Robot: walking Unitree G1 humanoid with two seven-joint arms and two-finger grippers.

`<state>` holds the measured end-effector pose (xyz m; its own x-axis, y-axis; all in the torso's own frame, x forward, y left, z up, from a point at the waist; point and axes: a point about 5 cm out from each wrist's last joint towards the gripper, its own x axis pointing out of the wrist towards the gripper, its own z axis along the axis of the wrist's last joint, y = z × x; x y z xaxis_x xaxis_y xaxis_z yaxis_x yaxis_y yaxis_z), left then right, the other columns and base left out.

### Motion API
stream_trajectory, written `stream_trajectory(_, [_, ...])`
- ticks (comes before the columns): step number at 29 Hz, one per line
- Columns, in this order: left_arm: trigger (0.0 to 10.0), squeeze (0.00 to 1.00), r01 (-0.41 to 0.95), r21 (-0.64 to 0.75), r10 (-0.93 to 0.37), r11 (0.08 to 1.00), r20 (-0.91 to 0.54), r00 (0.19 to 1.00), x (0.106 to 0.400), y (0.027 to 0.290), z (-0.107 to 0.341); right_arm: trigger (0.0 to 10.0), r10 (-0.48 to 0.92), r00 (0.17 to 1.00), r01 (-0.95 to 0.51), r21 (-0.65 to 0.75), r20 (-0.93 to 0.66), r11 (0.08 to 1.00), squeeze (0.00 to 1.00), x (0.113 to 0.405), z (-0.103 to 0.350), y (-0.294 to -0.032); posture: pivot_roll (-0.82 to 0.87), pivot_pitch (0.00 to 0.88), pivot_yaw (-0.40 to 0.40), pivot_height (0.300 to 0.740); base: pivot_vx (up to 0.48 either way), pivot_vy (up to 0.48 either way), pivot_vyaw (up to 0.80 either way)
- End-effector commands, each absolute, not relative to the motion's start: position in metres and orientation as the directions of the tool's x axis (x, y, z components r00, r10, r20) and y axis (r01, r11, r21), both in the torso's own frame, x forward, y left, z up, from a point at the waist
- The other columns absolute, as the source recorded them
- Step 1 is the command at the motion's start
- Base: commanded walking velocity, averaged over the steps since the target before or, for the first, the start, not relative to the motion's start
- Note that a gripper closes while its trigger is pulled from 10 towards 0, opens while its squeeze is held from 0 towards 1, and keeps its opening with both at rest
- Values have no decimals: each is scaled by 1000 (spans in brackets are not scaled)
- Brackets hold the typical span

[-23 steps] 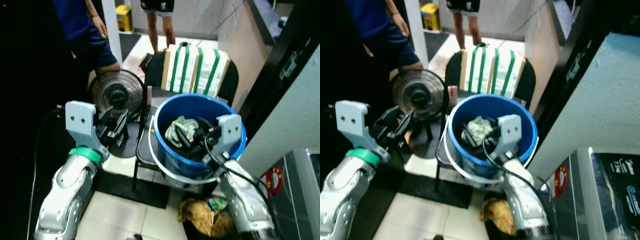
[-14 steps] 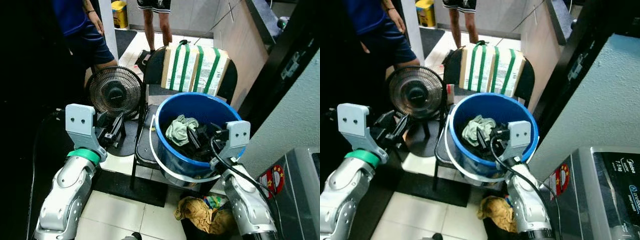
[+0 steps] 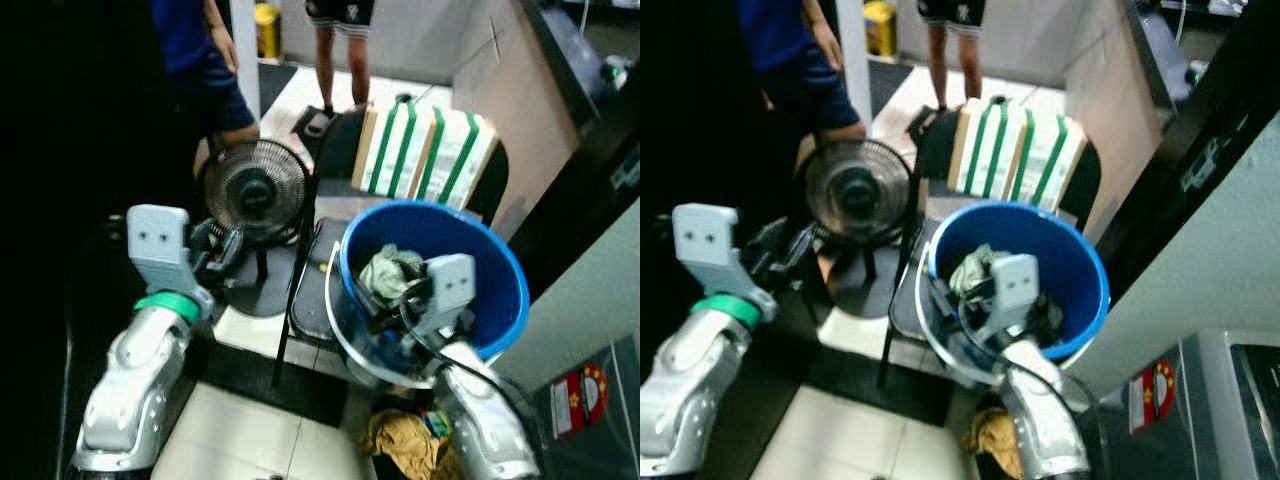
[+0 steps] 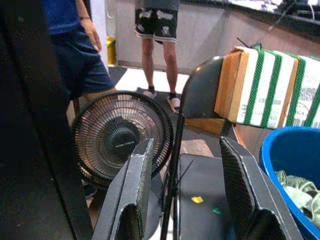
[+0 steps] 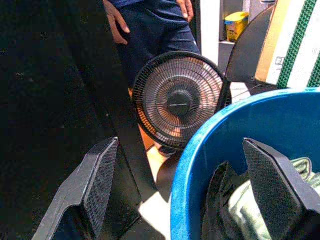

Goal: Clothes washing

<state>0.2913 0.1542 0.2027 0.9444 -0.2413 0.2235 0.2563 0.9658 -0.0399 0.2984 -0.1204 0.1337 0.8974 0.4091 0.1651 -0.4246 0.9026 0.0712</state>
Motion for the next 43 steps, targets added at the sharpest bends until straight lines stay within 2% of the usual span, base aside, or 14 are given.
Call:
stream_trajectory(1, [10000,0,269,-47,-253,962,215,943,291,153,200,10000,397,906,-409,63,149,910,0,297,128,-126,128,48,35,740,390,0,0])
stream_trajectory(9, [10000,0,264,-72,-242,962,223,944,292,157,202,10000,413,899,-424,49,148,904,0,297,127,-122,135,40,30,740,147,0,0])
stream_trajectory(13, [10000,0,259,-98,-229,961,240,943,292,160,206,10000,373,914,-389,78,158,918,0,300,128,-127,137,40,29,740,0,0,0])
stream_trajectory(16, [10000,0,263,-107,-231,959,250,940,292,161,208,10000,312,936,-329,94,164,940,0,304,128,-137,141,41,26,740,0,0,0])
stream_trajectory(19, [10000,0,279,-108,-244,954,255,936,291,160,208,10000,225,966,-236,72,129,969,0,309,120,-158,142,45,28,740,0,0,0])
stream_trajectory(21, [10000,0,279,-108,-244,954,255,936,291,160,208,10000,225,966,-236,72,129,969,0,309,120,-158,142,45,28,740,0,0,0])
stream_trajectory(22, [10000,0,286,-107,-252,952,255,934,291,158,208,10000,187,977,-194,61,104,979,0,311,114,-169,144,48,30,740,0,0,0])
stream_trajectory(23, [10000,0,286,-107,-252,952,255,934,291,158,208,10000,187,977,-194,61,104,979,0,311,114,-169,144,48,30,740,0,0,0])
stream_trajectory(25, [10000,0,302,-107,-267,947,254,929,291,155,208,10000,81,995,-86,103,50,991,0,316,103,-198,147,51,31,740,0,0,0])
stream_trajectory(29, [10000,0,306,-106,-272,946,253,928,291,155,208,10000,52,998,-55,119,36,991,0,317,101,-206,147,51,31,740,0,0,0])
stream_trajectory(32, [10000,0,328,-106,-294,939,249,923,293,151,208,10000,-33,986,51,104,-165,993,0,321,75,-231,140,54,41,740,0,0,0])
stream_trajectory(37, [10000,0,338,-107,-304,935,246,920,293,149,208,10000,-49,965,83,122,-257,989,0,320,62,-240,140,62,47,740,0,0,0])
stream_trajectory(40, [10000,0,338,-110,-305,935,240,922,291,149,208,10000,-13,973,67,229,-231,971,0,324,65,-238,144,72,49,740,0,0,0])
stream_trajectory(43, [10000,0,339,-110,-307,934,237,922,290,149,208,10000,-1,976,58,257,-216,965,0,326,66,-236,149,78,56,740,0,0,0])
